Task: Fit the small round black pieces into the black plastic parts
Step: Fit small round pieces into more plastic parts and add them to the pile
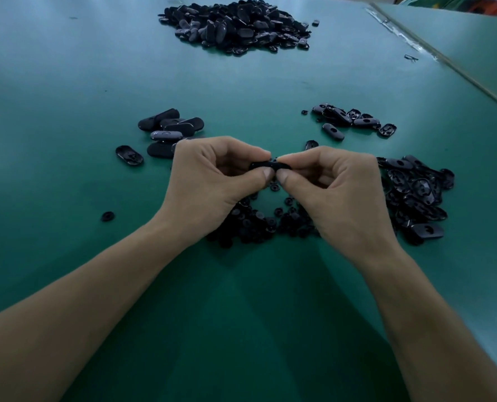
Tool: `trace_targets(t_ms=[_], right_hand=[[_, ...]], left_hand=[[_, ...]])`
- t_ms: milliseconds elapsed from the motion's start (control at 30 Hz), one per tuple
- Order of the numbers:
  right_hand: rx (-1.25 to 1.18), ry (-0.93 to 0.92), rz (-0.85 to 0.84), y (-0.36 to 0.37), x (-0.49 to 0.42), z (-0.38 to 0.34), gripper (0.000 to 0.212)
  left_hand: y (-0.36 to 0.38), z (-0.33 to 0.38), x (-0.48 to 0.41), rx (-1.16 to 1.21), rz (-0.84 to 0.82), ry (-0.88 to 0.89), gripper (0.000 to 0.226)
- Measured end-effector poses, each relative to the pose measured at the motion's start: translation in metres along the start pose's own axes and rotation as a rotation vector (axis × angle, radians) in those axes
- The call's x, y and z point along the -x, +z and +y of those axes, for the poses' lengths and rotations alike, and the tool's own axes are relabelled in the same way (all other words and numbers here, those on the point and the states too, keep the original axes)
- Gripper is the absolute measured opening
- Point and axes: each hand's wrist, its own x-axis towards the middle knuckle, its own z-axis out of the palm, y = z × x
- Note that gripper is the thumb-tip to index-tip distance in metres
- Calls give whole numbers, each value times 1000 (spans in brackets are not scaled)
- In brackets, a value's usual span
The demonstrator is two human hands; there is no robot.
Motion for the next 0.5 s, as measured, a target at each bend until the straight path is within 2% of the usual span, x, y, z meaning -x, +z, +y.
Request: trace_targets(t_ms=[133,300,400,500], right_hand=[[123,15,-51,-3,-7,1,16],[586,60,65,-20,-38,13,31],[792,152,-34,-23,-56,24,42],[901,218,-116,-20,-67,27,42]], left_hand=[[-1,2,-1,-110,55,37,23],[-17,-3,-16,-188,287,60,17],[-32,-11,-26,-200,409,-6,17],[-45,-16,-34,-236,506,-57,19]])
